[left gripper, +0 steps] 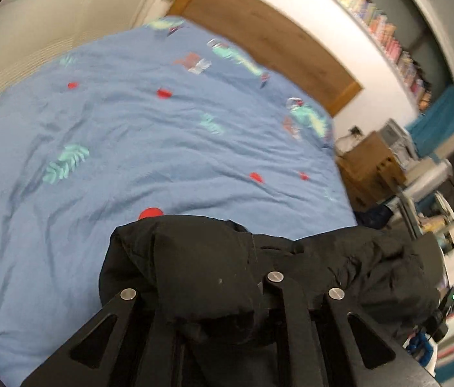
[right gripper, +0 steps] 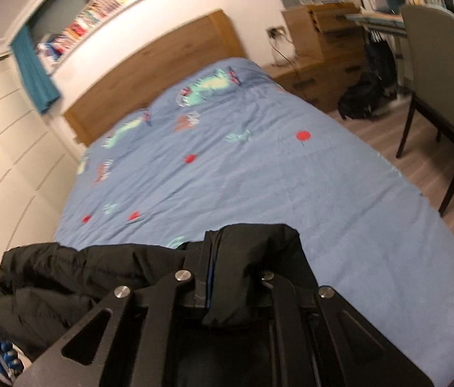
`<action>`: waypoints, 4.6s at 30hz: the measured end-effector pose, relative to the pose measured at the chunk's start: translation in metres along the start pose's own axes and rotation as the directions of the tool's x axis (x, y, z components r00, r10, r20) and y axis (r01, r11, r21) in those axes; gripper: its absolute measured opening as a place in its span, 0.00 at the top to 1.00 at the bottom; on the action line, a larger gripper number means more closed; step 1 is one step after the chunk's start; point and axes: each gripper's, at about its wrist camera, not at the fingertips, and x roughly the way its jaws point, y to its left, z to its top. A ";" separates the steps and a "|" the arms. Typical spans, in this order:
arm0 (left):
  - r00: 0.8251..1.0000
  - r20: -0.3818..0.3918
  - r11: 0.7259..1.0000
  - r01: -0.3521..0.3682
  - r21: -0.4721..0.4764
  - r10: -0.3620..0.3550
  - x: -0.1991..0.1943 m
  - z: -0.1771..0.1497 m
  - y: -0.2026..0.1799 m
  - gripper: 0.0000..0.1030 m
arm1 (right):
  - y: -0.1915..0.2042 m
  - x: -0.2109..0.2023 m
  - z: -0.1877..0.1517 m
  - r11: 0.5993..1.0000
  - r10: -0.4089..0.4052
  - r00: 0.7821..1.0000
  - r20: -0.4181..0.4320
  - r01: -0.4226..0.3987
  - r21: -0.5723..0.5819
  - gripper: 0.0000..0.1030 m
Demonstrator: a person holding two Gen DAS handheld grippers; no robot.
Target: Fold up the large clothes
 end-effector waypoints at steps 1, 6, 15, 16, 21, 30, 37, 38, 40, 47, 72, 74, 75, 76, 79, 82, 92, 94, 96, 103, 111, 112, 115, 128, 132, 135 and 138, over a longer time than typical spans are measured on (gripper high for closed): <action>1.000 -0.010 1.000 -0.008 -0.019 0.008 0.018 0.005 0.007 0.84 | -0.001 0.017 0.002 1.000 -0.010 1.000 -0.012 0.010 0.013 0.90; 0.999 -0.048 0.997 0.005 -0.074 -0.008 0.081 0.010 0.031 0.83 | -0.010 0.089 -0.002 0.998 -0.054 0.996 -0.069 0.057 0.040 0.90; 0.995 -0.039 0.992 0.094 -0.081 -0.097 0.091 0.016 0.036 0.69 | -0.019 0.131 -0.008 0.997 -0.019 0.997 -0.081 0.025 0.073 0.83; 0.994 -0.033 0.992 0.101 -0.074 -0.103 0.087 0.018 0.036 0.65 | -0.021 0.127 -0.006 0.997 0.000 0.998 -0.070 0.005 0.081 0.80; 0.994 0.010 0.992 0.110 -0.069 -0.109 0.053 0.032 0.026 0.45 | -0.023 0.098 0.010 0.993 0.070 0.997 -0.016 -0.068 0.095 0.52; 0.990 0.142 0.999 -0.005 0.033 0.000 -0.018 0.048 -0.017 0.08 | 0.007 0.012 0.042 0.997 0.074 0.993 0.096 -0.072 -0.017 0.39; 0.993 0.115 0.981 -0.051 0.187 0.030 -0.030 -0.010 -0.059 0.08 | 0.074 -0.034 -0.008 0.966 0.160 0.983 0.091 -0.138 -0.219 0.39; 0.994 0.110 0.978 -0.049 0.201 0.027 -0.028 -0.018 -0.064 0.08 | 0.085 -0.036 -0.020 0.958 0.167 0.982 0.087 -0.141 -0.249 0.39; 0.993 0.108 0.969 -0.066 0.238 0.042 -0.022 -0.038 -0.075 0.08 | 0.103 -0.037 -0.039 0.944 0.184 0.980 0.080 -0.153 -0.294 0.39; 0.971 0.186 0.904 -0.209 0.374 0.148 0.029 -0.068 -0.121 0.08 | 0.164 0.004 -0.096 0.867 0.188 0.982 0.033 -0.150 -0.475 0.39; 0.926 0.222 0.814 -0.374 0.444 0.305 0.153 -0.083 -0.129 0.06 | 0.152 0.141 -0.112 0.872 0.035 0.999 -0.028 -0.045 -0.487 0.39; 0.927 0.219 0.815 -0.373 0.443 0.305 0.153 -0.082 -0.128 0.06 | 0.152 0.142 -0.111 0.872 0.031 0.999 -0.031 -0.043 -0.487 0.39; 0.927 0.217 0.816 -0.372 0.443 0.305 0.153 -0.082 -0.128 0.06 | 0.151 0.142 -0.110 0.873 0.030 0.999 -0.033 -0.042 -0.486 0.39; 0.928 0.216 0.817 -0.371 0.441 0.305 0.152 -0.082 -0.128 0.05 | 0.150 0.141 -0.108 0.874 0.029 0.999 -0.034 -0.042 -0.484 0.39; 0.929 0.208 0.823 -0.367 0.434 0.305 0.151 -0.082 -0.125 0.04 | 0.144 0.140 -0.102 0.880 0.024 0.999 -0.035 -0.038 -0.473 0.39; 0.930 0.202 0.828 -0.365 0.426 0.306 0.149 -0.082 -0.123 0.02 | 0.130 0.135 -0.095 0.891 0.005 1.000 -0.027 -0.017 -0.453 0.39; 0.926 0.204 0.827 -0.375 0.419 0.317 0.142 -0.086 -0.124 0.02 | 0.064 0.123 -0.073 0.924 -0.095 0.996 -0.004 0.086 -0.372 0.39; 0.926 0.204 0.827 -0.376 0.418 0.318 0.141 -0.086 -0.124 0.02 | 0.057 0.120 -0.073 0.928 -0.102 0.995 -0.002 0.094 -0.361 0.39; 0.926 0.202 0.825 -0.377 0.421 0.319 0.140 -0.085 -0.123 0.02 | 0.050 0.117 -0.072 0.930 -0.113 0.994 0.001 0.106 -0.351 0.39; 0.917 0.195 0.818 -0.399 0.415 0.348 0.108 -0.075 -0.105 0.01 | 0.023 0.093 -0.069 0.922 -0.212 0.977 0.014 0.205 -0.328 0.39; 0.927 0.161 0.856 -0.375 0.355 0.339 0.053 -0.085 -0.053 0.01 | 0.050 0.037 -0.103 0.909 -0.061 0.997 0.053 0.077 -0.409 0.39; 0.924 0.147 0.856 -0.383 0.346 0.354 0.053 -0.089 -0.043 0.01 | 0.054 0.037 -0.110 0.904 -0.049 0.998 0.044 0.063 -0.423 0.39; 0.915 0.118 0.856 -0.402 0.325 0.385 0.053 -0.094 -0.022 0.01 | 0.059 0.043 -0.126 0.891 -0.046 0.999 0.018 0.049 -0.452 0.39; 0.874 0.147 0.842 -0.485 0.237 0.463 -0.007 -0.115 0.018 0.03 | -0.015 0.017 -0.128 0.920 -0.217 0.976 -0.002 0.204 -0.334 0.31; 0.911 0.165 0.880 -0.409 0.241 0.378 -0.025 -0.134 0.006 0.03 | 0.013 -0.011 -0.144 0.915 -0.135 0.990 0.032 0.137 -0.380 0.31; 0.925 0.124 0.890 -0.379 0.255 0.358 -0.020 -0.149 0.002 0.03 | 0.035 -0.017 -0.161 0.909 -0.073 0.997 0.022 0.075 -0.409 0.31; 0.918 0.080 0.876 -0.395 0.277 0.388 -0.013 -0.160 0.009 0.03 | 0.055 -0.006 -0.183 0.889 -0.056 0.998 -0.032 0.035 -0.456 0.31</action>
